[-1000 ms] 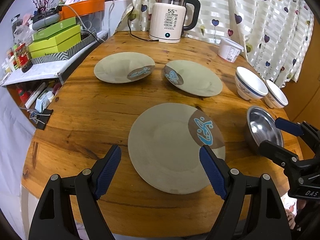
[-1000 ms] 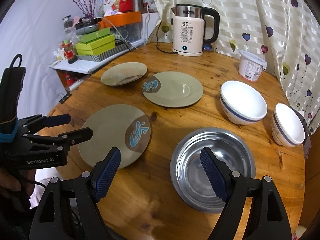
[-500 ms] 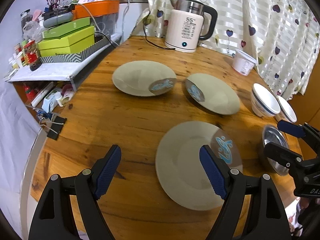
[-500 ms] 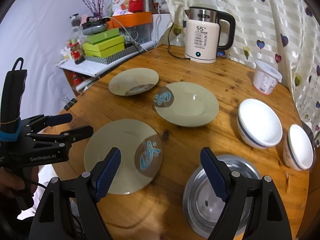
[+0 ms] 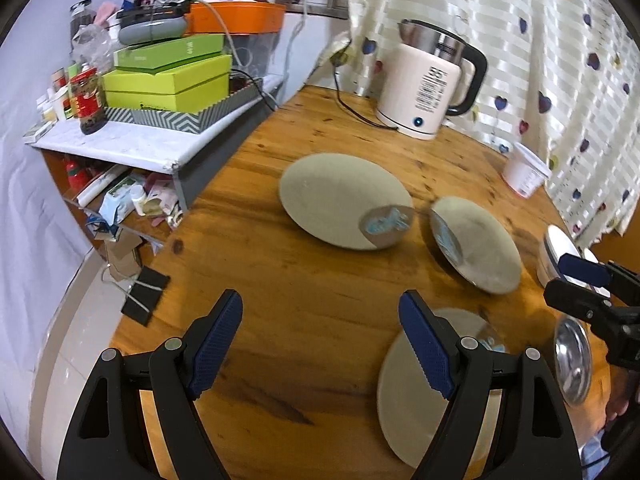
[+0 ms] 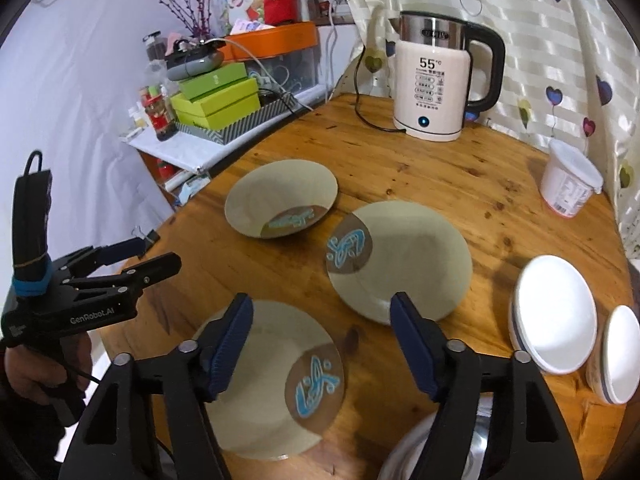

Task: Organize plates and bowls
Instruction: 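Move the left gripper to a beige fish-logo plate and grasp its rim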

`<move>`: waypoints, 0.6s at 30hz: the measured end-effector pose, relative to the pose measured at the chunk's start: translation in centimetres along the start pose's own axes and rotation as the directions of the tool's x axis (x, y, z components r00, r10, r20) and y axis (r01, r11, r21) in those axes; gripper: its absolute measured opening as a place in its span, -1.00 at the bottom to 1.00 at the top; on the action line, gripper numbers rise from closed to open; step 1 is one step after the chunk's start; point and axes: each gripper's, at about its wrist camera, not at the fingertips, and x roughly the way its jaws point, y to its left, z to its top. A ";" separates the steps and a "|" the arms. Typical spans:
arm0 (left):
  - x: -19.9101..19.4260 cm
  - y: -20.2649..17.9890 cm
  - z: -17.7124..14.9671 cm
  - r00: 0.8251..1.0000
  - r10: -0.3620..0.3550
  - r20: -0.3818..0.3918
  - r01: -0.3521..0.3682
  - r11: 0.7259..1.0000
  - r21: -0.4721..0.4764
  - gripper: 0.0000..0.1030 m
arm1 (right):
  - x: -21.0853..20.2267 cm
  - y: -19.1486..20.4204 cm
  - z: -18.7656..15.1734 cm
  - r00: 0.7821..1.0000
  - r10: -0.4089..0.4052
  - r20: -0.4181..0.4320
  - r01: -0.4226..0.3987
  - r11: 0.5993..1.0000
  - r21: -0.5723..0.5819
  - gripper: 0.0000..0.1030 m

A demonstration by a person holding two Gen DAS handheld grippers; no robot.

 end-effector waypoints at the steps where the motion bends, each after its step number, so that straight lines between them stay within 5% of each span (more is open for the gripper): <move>1: 0.2 0.2 0.2 1.000 0.000 0.002 0.000 1.000 -0.004 0.57 | 0.3 0.0 0.4 1.000 0.002 -0.005 -0.002 1.000 0.002 0.26; 18: 4.4 2.2 3.9 0.999 -0.035 0.002 0.035 0.998 -0.050 0.54 | 6.1 -1.4 6.4 0.999 0.029 -0.036 -0.028 0.999 0.021 -0.10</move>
